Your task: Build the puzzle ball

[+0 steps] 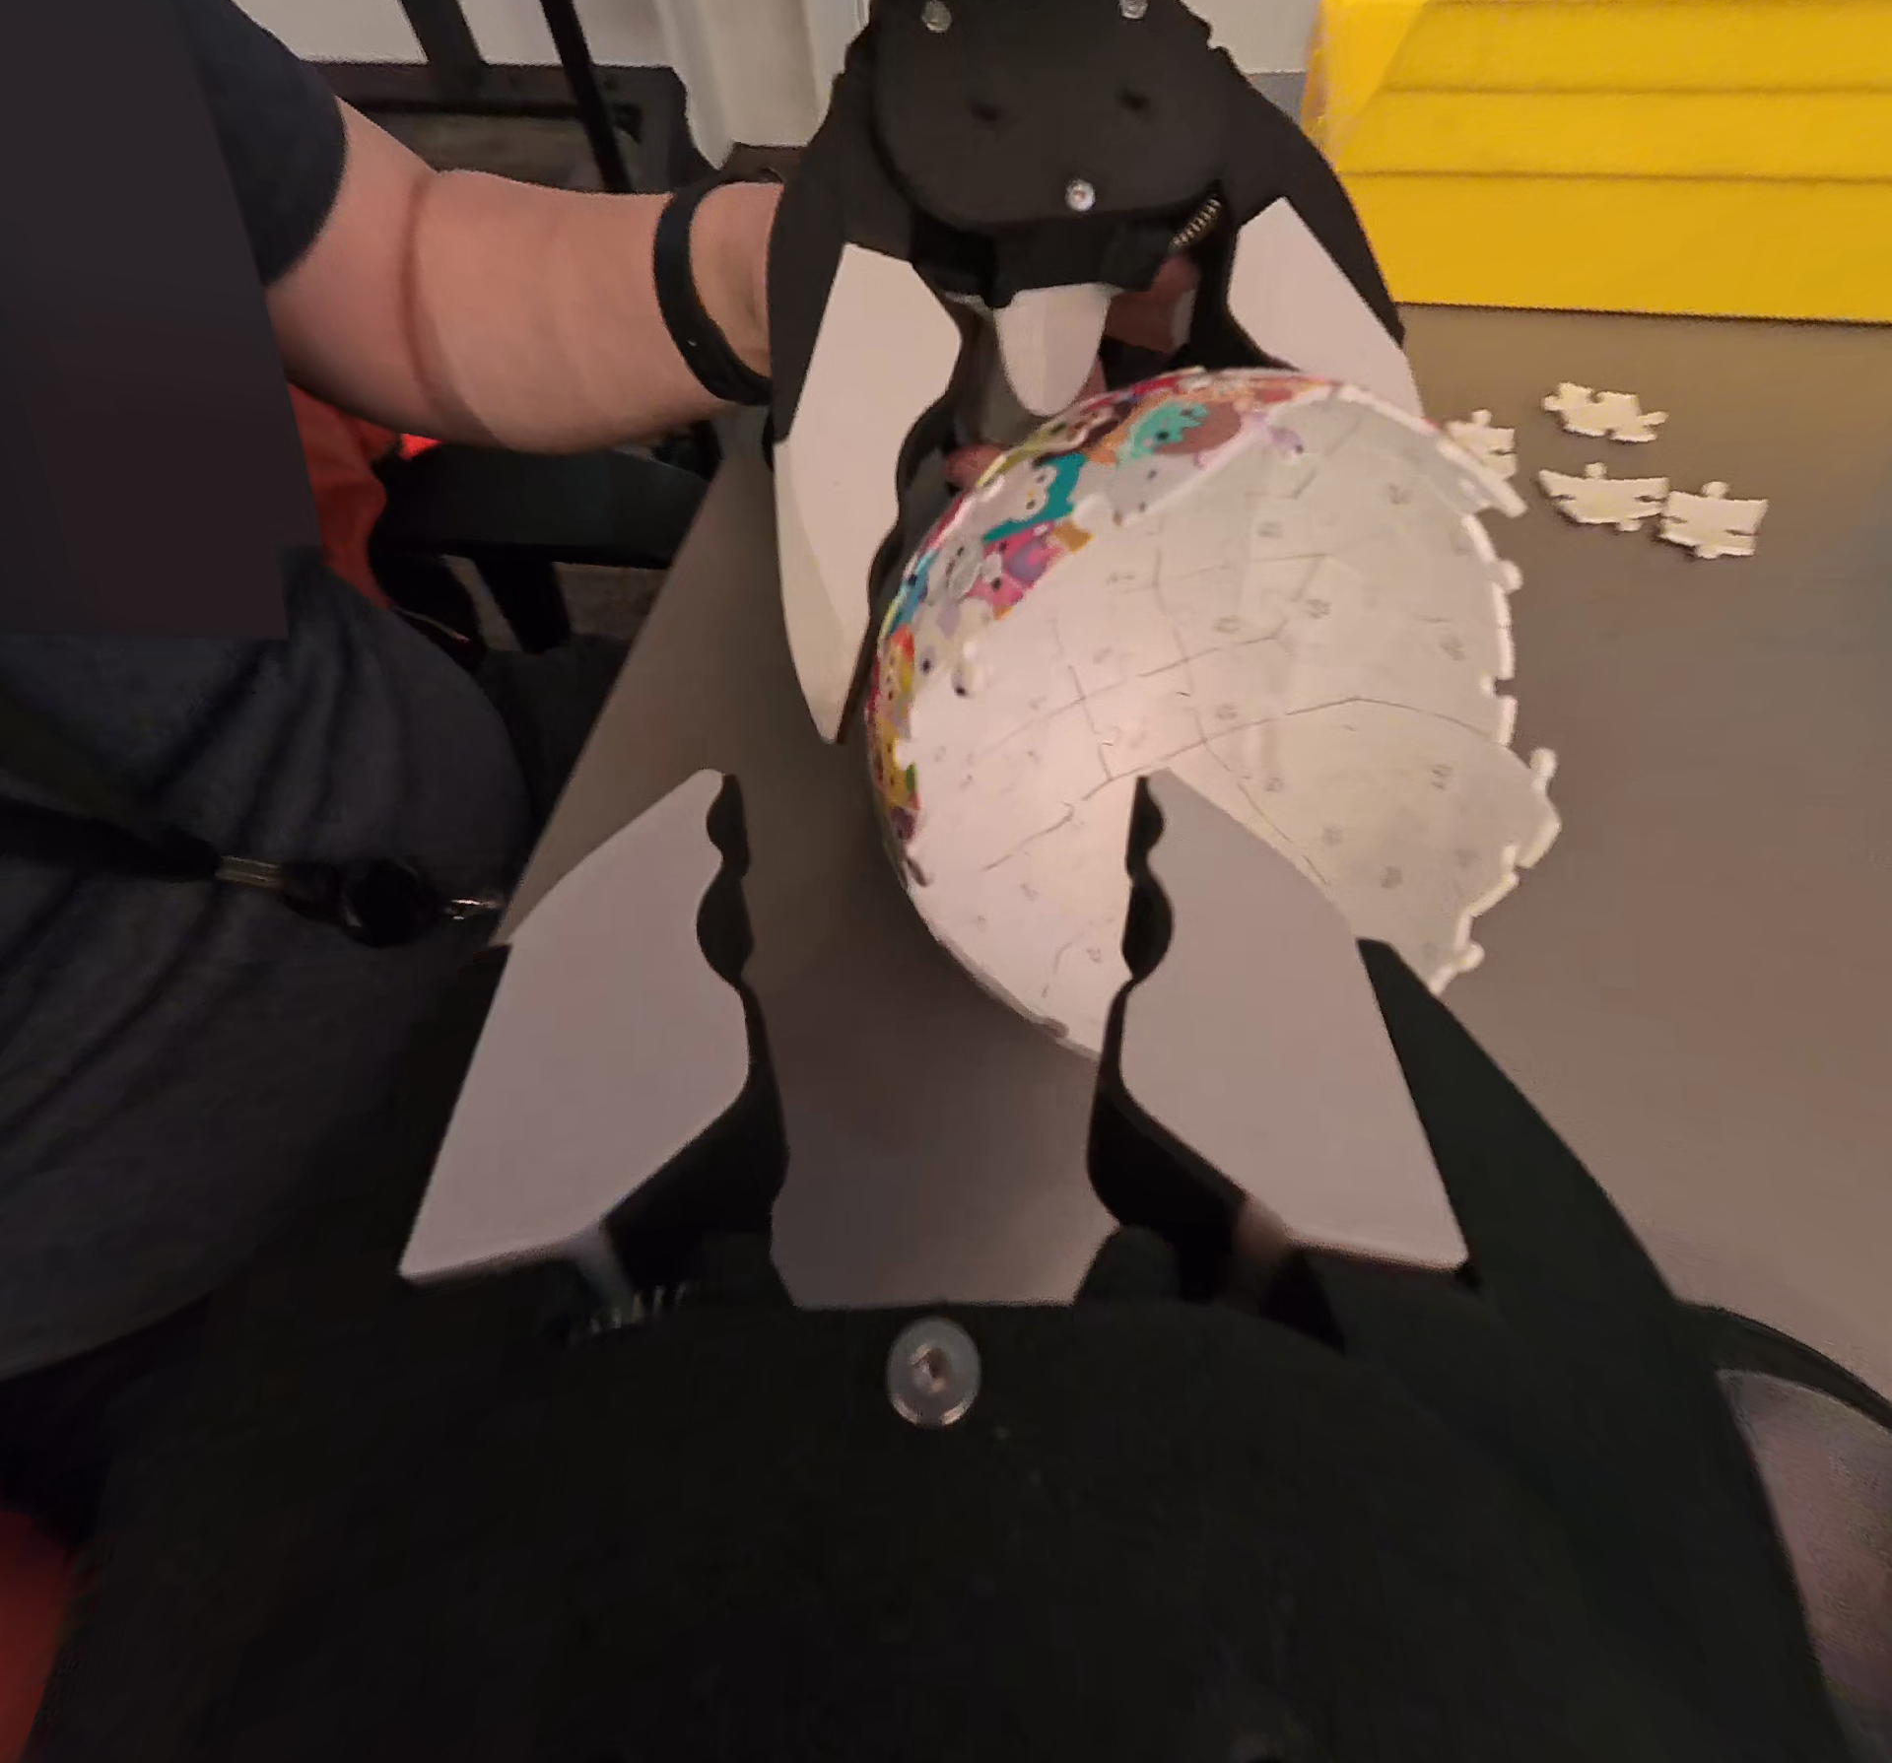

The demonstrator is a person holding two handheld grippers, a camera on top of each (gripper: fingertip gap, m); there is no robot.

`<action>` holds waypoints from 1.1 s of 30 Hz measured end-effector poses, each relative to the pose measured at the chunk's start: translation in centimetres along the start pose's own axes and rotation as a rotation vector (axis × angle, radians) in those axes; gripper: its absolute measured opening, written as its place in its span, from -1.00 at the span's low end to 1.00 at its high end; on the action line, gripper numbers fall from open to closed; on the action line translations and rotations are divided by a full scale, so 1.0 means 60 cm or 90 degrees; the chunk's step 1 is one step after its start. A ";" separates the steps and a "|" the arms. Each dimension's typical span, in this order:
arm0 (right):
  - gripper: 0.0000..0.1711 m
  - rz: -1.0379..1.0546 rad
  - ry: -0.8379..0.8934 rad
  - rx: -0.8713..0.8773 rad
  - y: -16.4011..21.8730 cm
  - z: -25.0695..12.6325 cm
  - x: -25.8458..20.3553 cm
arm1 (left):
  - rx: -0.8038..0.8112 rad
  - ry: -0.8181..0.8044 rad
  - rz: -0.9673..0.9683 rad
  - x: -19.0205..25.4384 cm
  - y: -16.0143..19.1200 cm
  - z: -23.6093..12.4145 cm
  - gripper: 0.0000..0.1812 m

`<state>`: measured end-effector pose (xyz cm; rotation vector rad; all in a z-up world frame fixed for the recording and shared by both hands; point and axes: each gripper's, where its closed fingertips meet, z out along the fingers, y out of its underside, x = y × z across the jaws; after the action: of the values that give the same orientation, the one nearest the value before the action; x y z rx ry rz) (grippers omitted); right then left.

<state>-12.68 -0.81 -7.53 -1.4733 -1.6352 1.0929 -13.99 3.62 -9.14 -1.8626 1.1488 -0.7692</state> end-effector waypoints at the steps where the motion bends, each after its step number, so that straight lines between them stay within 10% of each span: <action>1: -0.16 0.017 -0.018 0.007 -0.004 0.000 -0.003 | -0.003 0.002 0.004 0.000 -0.001 0.001 0.46; 14: -0.47 0.320 -0.213 0.184 -0.077 -0.013 -0.007 | -0.047 -0.003 0.042 0.002 -0.016 0.019 0.46; 33: -0.86 0.540 -0.221 0.160 -0.072 -0.018 0.022 | -0.078 -0.016 0.083 0.011 -0.022 0.035 0.45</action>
<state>-13.76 0.61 -3.23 -1.9235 -0.9874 2.0211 -11.45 4.03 -8.96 -1.8703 1.3128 -0.6119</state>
